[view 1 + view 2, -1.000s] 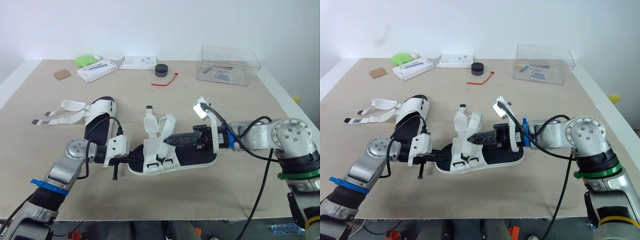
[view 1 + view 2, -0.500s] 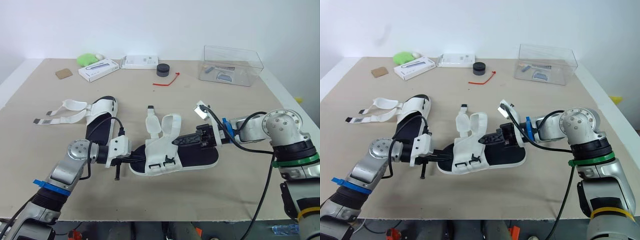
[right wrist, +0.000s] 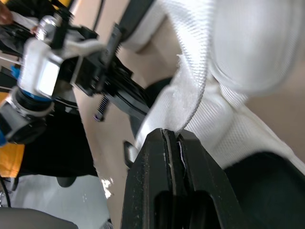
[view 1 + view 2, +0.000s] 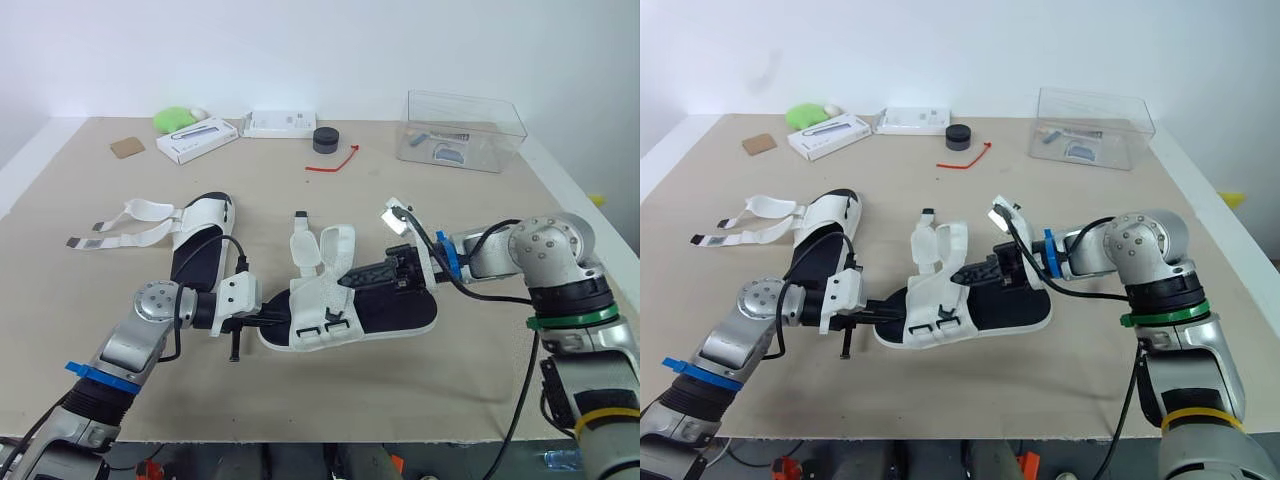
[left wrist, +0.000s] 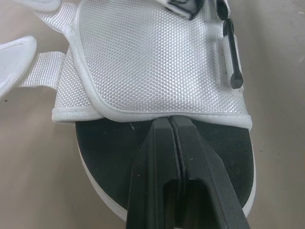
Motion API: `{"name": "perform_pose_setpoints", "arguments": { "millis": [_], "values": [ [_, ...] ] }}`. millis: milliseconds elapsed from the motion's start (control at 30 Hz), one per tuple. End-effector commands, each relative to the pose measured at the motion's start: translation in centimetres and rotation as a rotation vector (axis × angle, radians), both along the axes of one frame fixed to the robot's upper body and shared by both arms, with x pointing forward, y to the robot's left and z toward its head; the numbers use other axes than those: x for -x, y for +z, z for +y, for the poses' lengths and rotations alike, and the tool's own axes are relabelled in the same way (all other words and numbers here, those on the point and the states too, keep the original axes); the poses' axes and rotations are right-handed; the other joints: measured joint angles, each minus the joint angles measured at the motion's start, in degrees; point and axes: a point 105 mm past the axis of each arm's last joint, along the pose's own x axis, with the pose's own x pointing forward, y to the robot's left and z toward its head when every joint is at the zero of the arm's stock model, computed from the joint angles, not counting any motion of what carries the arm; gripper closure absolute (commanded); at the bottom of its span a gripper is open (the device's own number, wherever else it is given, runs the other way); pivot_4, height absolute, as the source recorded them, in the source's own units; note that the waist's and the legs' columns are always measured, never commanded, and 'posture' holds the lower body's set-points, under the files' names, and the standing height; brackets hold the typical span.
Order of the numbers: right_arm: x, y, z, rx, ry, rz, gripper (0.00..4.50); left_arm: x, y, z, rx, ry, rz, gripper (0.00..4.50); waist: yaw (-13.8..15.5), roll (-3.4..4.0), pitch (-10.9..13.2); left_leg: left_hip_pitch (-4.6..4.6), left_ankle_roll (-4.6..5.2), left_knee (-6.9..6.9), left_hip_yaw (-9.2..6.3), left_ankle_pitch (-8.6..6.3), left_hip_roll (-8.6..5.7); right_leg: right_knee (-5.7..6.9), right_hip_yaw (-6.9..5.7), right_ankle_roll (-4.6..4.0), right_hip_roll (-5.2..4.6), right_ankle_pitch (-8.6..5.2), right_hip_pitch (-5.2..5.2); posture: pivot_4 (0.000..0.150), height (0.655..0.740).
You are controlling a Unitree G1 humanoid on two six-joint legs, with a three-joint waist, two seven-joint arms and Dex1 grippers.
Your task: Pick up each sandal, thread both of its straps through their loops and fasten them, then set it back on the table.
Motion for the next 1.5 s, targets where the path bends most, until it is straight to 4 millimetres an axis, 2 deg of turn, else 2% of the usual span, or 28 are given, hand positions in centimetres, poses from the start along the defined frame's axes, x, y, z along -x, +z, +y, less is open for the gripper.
{"name": "perform_pose_setpoints", "arguments": {
  "millis": [33, 133, 400, 667, 767, 867, 900, 1300, 1500],
  "values": [
    [0.3, 1.5, 0.2, -0.018, 0.000, -0.088, 3.25, 0.3, -0.7, 0.1, -0.034, -0.002, 0.011, 4.50, 0.0, 0.00, 0.0, 0.00, 0.00, 0.00, 0.00, 0.00, 0.00, 0.00, 0.00, 0.00, 0.00, 0.00, 0.00, 0.150, 0.7400],
    [0.6, 1.3, 0.3, -0.012, -0.004, -0.100, 2.06, 0.3, -0.7, 0.1, -0.035, -0.004, 0.011, 4.50, 0.0, 0.00, 0.0, -0.01, 0.00, 0.00, -0.03, 0.00, 0.00, 0.00, -0.01, 0.00, -0.03, 0.00, 0.00, 0.150, 0.7400],
    [2.0, 0.1, 1.4, -0.008, -0.001, -0.116, 2.06, 0.4, -0.8, -0.1, -0.032, -0.002, 0.011, 4.50, 0.0, 0.00, 0.0, -0.02, 0.00, 0.00, -0.06, 0.00, 0.00, 0.00, -0.03, 0.01, -0.03, 0.00, 0.00, 0.150, 0.7400],
    [2.1, -0.2, 1.8, -0.043, -0.027, -0.102, 2.06, 0.4, -0.8, -0.1, -0.029, 0.003, 0.014, 4.50, 0.0, 0.00, 0.0, -0.01, 0.00, 0.00, -0.04, 0.00, -0.03, 0.00, -0.02, 0.03, 0.00, 0.01, 0.01, 0.150, 0.7400],
    [2.1, -0.5, 1.7, -0.046, -0.029, -0.080, 2.87, 0.4, -0.8, -0.1, -0.029, 0.003, 0.013, 4.50, 0.0, 0.00, 0.0, -0.01, 0.00, 0.00, -0.04, 0.00, -0.03, 0.00, -0.02, 0.03, 0.00, 0.00, 0.01, 0.150, 0.7400],
    [2.3, -0.8, 1.4, -0.052, -0.017, -0.033, 4.30, 0.3, -0.8, -0.1, -0.029, 0.004, 0.014, 4.50, 0.0, 0.00, 0.0, -0.01, 0.00, 0.00, -0.03, 0.00, -0.03, 0.00, -0.01, 0.03, 0.00, 0.00, 0.01, 0.150, 0.7400],
    [2.3, -0.9, 1.3, -0.053, -0.017, -0.017, 4.41, 0.3, -0.8, -0.1, -0.028, 0.004, 0.014, 4.50, 0.0, 0.00, 0.0, -0.01, 0.00, 0.00, -0.03, 0.00, -0.03, 0.00, -0.01, 0.03, 0.00, 0.00, 0.01, 0.150, 0.7400],
    [1.1, 0.5, 0.8, -0.117, -0.018, 0.146, 4.41, 0.3, -0.9, -0.3, -0.023, -0.004, 0.017, 4.50, 0.0, 0.00, 0.0, -0.02, 0.00, -0.01, -0.01, 0.00, -0.07, -0.01, 0.01, 0.04, -0.01, 0.00, 0.02, 0.150, 0.7400],
    [1.6, -0.2, 0.7, -0.093, -0.008, 0.207, 4.41, 0.4, -1.0, -0.5, -0.020, -0.006, 0.018, 4.50, 0.0, 0.00, 0.0, -0.08, 0.02, -0.01, -0.02, -0.01, -0.09, -0.06, 0.00, 0.09, -0.05, -0.01, 0.01, 0.150, 0.7400]
  ]
}}
